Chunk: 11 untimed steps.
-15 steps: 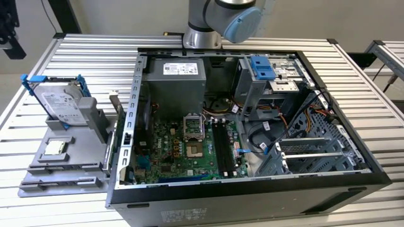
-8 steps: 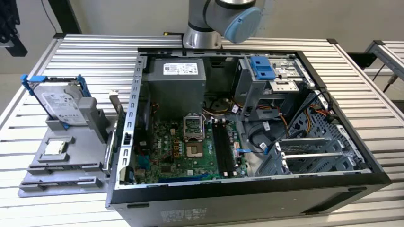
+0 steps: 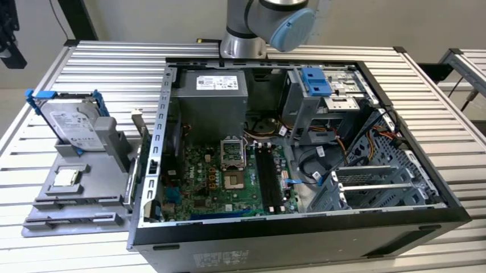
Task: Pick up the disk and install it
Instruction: 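Pick up the disk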
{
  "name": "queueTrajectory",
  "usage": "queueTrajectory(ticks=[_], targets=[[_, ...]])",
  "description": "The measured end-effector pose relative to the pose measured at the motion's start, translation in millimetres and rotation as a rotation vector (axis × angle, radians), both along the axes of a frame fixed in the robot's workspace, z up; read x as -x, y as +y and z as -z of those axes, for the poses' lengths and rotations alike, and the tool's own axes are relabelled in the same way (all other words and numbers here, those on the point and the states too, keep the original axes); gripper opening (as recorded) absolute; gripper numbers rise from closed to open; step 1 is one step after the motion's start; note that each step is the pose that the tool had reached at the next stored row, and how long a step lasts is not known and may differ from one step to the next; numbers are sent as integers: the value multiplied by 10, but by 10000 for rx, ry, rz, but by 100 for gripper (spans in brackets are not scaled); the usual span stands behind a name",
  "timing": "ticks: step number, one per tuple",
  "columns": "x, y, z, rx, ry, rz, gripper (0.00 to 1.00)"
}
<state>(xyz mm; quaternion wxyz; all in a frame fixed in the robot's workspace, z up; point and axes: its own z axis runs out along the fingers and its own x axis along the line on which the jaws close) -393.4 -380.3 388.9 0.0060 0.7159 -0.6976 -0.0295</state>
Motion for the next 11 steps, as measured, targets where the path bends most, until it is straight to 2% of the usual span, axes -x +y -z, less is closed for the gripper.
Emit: queueTrajectory(ticks=[3,4,5,7,8,9,11], targets=[[0,0,0,314,-5,-100,0],[0,0,1,403,-29,-134,0],[1,-1,0,463,-112,-172,0],[0,0,0,535,-418,-254,0],[0,0,0,541,-593,-288,0],[0,0,1,542,-674,-300,0],[-1,0,1,536,-697,-301,0]])
